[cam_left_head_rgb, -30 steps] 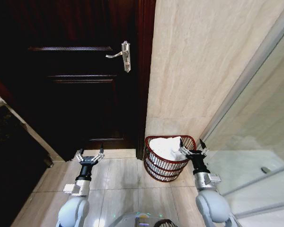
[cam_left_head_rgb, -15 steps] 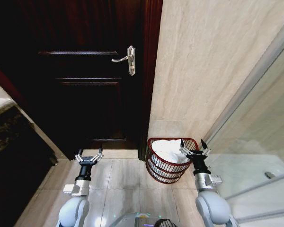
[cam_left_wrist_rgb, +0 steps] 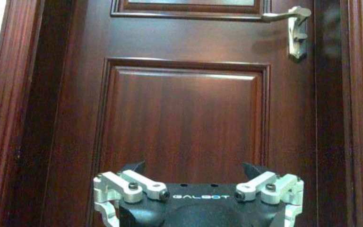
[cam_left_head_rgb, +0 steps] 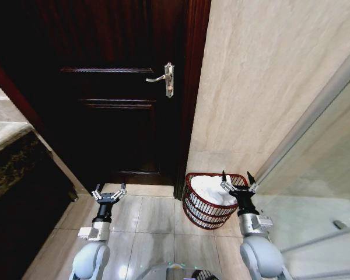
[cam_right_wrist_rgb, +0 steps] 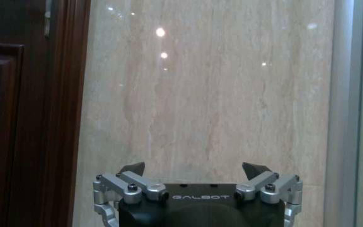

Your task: Discard the used towel into the hamper.

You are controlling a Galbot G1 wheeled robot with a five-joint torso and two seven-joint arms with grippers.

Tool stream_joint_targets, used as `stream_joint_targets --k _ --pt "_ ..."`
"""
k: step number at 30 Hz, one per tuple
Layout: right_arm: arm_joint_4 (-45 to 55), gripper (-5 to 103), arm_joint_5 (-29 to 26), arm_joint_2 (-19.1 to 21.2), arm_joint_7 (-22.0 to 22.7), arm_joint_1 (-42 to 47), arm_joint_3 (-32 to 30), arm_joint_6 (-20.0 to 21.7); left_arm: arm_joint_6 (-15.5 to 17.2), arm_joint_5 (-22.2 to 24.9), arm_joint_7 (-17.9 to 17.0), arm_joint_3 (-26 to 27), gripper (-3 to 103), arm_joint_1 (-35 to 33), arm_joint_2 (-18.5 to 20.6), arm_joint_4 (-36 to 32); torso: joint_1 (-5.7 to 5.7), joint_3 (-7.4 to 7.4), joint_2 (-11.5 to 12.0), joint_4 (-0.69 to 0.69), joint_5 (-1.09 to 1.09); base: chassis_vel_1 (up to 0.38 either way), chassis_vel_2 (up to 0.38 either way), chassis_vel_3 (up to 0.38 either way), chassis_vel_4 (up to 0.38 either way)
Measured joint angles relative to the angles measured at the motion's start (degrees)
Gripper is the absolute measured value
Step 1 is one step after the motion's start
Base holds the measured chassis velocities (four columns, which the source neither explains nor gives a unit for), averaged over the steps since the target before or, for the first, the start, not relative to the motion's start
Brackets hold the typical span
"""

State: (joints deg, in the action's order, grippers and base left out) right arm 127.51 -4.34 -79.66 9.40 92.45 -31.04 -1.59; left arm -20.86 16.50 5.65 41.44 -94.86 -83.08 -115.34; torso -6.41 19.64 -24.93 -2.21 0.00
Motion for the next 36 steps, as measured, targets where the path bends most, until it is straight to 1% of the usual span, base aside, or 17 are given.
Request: stream_joint_targets --k 7,9,15,18,20,22,23,24,26,29,32,33,35,36 --pt "-1.38 100 -0.14 -0.46 -0.83 -1.08 -1.79 0.0 1.54 -0.68 -0.4 -0.38 100 0.58 -0.25 -0.31 -0.68 1.09 -1.77 0.0 0.0 0.0 0.0 0.0 0.0" --pt "-1.37 100 -0.17 -0.9 -1.56 -1.49 -2.51 0.4 2.25 -0.47 -0.41 -0.34 100 0.53 0.14 -0.7 -0.89 1.44 -2.34 0.0 0.0 0.0 0.0 0.0 0.0" --pt "-0.7 100 -0.83 -1.21 -1.56 -0.51 -2.76 1.13 2.99 -0.06 -0.5 -0.51 100 0.1 1.43 -1.16 -1.33 2.06 -3.41 0.0 -0.01 0.0 0.0 0.0 0.0" --pt "0.78 100 -1.24 -2.13 -1.4 1.76 -2.68 2.0 6.23 -1.42 -3.97 -1.21 100 -0.22 2.33 -2.76 -1.73 2.79 -4.53 0.0 0.0 0.0 0.0 0.0 0.0" --pt "0.99 100 -1.19 -2.31 -1.41 2.06 -2.65 2.01 6.58 -1.52 -4.37 -1.26 100 -0.23 2.35 -2.98 -1.77 2.86 -4.65 0.0 0.0 0.0 0.0 0.0 0.0" --pt "1.86 100 -0.75 -2.79 -1.49 2.85 -1.94 2.07 8.19 -2.5 -7.44 -1.4 100 -0.6 2.0 -4.54 -2.07 3.29 -5.39 0.01 -0.01 0.0 0.0 0.0 0.0" --pt "1.99 100 -0.64 -2.83 -1.53 2.84 -1.67 2.1 8.57 -2.83 -8.32 -1.4 100 -0.86 1.8 -5.03 -2.16 3.42 -5.6 0.0 -0.01 0.0 0.0 0.0 0.0" --pt "1.99 100 -0.64 -2.83 -1.53 2.84 -1.67 2.1 8.57 -2.83 -8.32 -1.4 100 -0.86 1.8 -5.03 -2.16 3.42 -5.6 0.0 -0.01 0.0 0.0 0.0 0.0" --pt "2.05 100 0.17 -3.21 -1.79 2.61 -1.14 1.97 9.18 -3.58 -9.61 -1.38 100 -1.35 1.47 -6.26 -2.41 3.79 -6.21 -0.01 -0.01 0.0 0.0 0.0 0.0" --pt "2.08 100 0.81 -3.98 -2.58 2.89 -1.19 1.22 9.26 -4.31 -9.76 -1.59 100 -1.44 1.9 -7.04 -2.67 4.27 -6.95 -0.01 0.0 0.0 0.0 0.0 0.0" --pt "2.0 100 1.65 -5.17 -4.52 3.24 -1.85 0.05 8.14 -4.8 -8.08 -1.8 100 -1.7 3.19 -7.29 -2.98 4.8 -7.79 0.0 -0.01 0.0 0.0 0.0 0.0" --pt "2.0 100 1.65 -5.17 -4.52 3.24 -1.85 0.05 8.14 -4.8 -8.08 -1.8 100 -1.7 3.19 -7.29 -2.98 4.8 -7.79 0.0 -0.01 0.0 0.0 0.0 0.0" --pt "0.89 100 2.65 -6.54 -7.08 3.35 -3.01 -1.87 7.13 -5.06 -6.61 -2.27 100 -1.85 3.97 -7.59 -3.33 5.33 -8.67 0.0 0.0 0.0 0.0 0.0 0.0" --pt "0.8 100 2.66 -6.65 -7.19 3.4 -3.07 -2.11 7.08 -5.06 -6.53 -2.53 100 -1.85 4.03 -7.68 -3.43 5.48 -8.91 0.0 0.0 0.0 0.0 0.0 0.0"
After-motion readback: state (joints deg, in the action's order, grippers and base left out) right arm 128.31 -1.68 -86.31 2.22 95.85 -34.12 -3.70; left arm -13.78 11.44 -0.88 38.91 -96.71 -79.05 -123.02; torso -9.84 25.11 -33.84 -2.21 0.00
